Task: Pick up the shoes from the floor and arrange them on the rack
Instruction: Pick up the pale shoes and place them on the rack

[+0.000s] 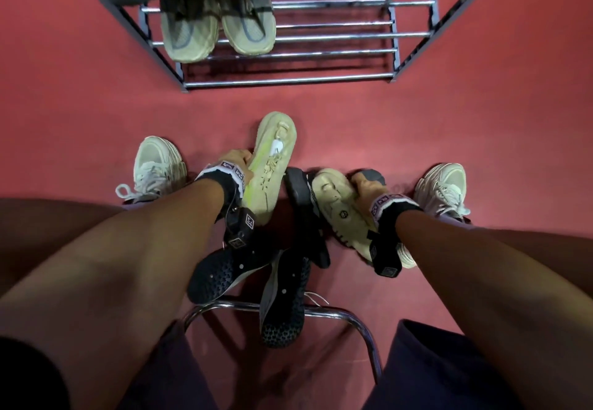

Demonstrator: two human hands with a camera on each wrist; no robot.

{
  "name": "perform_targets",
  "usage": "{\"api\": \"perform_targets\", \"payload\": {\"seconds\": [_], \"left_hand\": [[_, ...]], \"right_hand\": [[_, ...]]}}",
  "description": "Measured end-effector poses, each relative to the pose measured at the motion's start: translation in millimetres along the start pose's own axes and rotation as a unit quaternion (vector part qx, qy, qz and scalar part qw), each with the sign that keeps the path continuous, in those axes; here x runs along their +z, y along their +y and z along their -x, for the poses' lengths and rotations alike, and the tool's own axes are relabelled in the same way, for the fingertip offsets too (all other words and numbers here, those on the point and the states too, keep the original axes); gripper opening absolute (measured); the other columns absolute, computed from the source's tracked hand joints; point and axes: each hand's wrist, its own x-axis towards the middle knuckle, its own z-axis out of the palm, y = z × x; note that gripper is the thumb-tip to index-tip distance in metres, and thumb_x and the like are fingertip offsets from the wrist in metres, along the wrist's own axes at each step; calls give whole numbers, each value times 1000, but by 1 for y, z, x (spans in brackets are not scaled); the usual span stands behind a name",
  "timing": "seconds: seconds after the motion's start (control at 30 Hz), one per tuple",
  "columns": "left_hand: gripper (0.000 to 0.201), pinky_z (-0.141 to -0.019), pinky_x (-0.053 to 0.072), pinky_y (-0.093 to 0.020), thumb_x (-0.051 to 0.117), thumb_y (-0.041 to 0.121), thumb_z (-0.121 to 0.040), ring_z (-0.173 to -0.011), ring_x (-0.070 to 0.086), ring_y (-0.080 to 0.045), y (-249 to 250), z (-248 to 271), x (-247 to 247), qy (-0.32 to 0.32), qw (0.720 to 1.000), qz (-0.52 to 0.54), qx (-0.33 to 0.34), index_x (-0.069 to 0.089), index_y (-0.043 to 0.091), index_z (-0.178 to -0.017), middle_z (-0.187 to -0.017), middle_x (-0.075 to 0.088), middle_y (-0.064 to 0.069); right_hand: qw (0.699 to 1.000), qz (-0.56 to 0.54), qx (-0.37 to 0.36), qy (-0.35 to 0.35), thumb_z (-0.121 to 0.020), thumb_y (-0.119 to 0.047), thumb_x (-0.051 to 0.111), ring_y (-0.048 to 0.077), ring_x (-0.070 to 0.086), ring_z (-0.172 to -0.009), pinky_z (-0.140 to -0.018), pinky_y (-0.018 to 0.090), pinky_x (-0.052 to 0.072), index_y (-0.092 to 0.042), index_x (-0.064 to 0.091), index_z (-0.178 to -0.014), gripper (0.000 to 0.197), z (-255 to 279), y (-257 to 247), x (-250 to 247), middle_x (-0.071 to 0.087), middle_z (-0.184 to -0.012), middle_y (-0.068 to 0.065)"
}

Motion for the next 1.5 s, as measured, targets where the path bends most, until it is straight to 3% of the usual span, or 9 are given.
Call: {"api": "perform_targets", "payload": {"seconds": [0.13,0.3,0.53,0.73,0.87,1.03,1.17,1.27,1.5], "left_hand": [[23,-75,59,-42,68,17,-85,-84,67,-26,3,18,-16,3,995,97,15,60,12,-107,-101,68,-10],[43,-75,59,-54,71,11,-86,-94,69,-38,30,53,-37,23,969,244,27,56,7,-126,-113,68,-17],[28,-56,61,-36,63,4,-91,-76,68,-26,80,78,-69,50,952,291,82,60,6,-119,-104,68,-16],[26,-59,60,-31,59,5,-93,-93,67,-24,125,74,-97,82,941,303,124,63,10,-118,-110,69,-13],[28,-53,59,-24,56,6,-95,-92,66,-24,151,52,-110,98,935,315,128,60,6,-123,-112,68,-11],[28,-73,61,-42,57,12,-93,-91,69,-28,167,15,-118,115,934,322,107,62,14,-120,-106,70,-8],[26,-78,58,-54,59,22,-79,-89,72,-33,164,-46,-118,119,936,316,104,66,27,-104,-102,74,-8],[23,-78,58,-54,59,26,-75,-90,72,-34,164,-72,-118,124,937,311,99,67,34,-95,-99,75,-7],[38,-90,55,-43,62,25,-89,-100,67,-31,191,-55,-130,175,939,277,102,63,8,-122,-114,68,-12]], "right_hand": [[999,-12,1,45,-91,-24,52,36,59,-114,-91,41,48,-15,40,-136,47,9,0,-32,59,-127,18],[987,-90,2,132,-98,-22,45,37,62,-107,-87,40,50,-11,48,-132,36,21,-15,-77,63,-121,22],[971,-142,-8,191,-92,-13,50,33,59,-88,-72,29,40,-10,65,-116,29,42,-25,-157,67,-111,19],[939,-230,-1,255,-88,-11,54,28,58,-86,-71,25,37,-12,66,-113,28,42,-23,-212,59,-92,8],[903,-312,27,294,-86,-15,58,28,62,-96,-73,25,42,-12,64,-111,26,25,-18,-237,68,-107,9],[873,-353,32,334,-90,-27,59,29,63,-102,-93,34,50,-14,67,-114,28,-6,-14,-254,69,-108,9],[858,-368,33,356,-93,-47,54,26,63,-96,-75,27,42,-15,69,-110,39,-31,-16,-262,70,-99,7],[855,-374,48,357,-92,-39,55,28,66,-97,-73,23,39,-16,70,-107,31,-48,-17,-267,72,-102,6],[839,-386,85,373,-90,-19,51,25,63,-96,-72,20,37,-14,64,-116,30,-71,-28,-270,69,-110,5]]}}
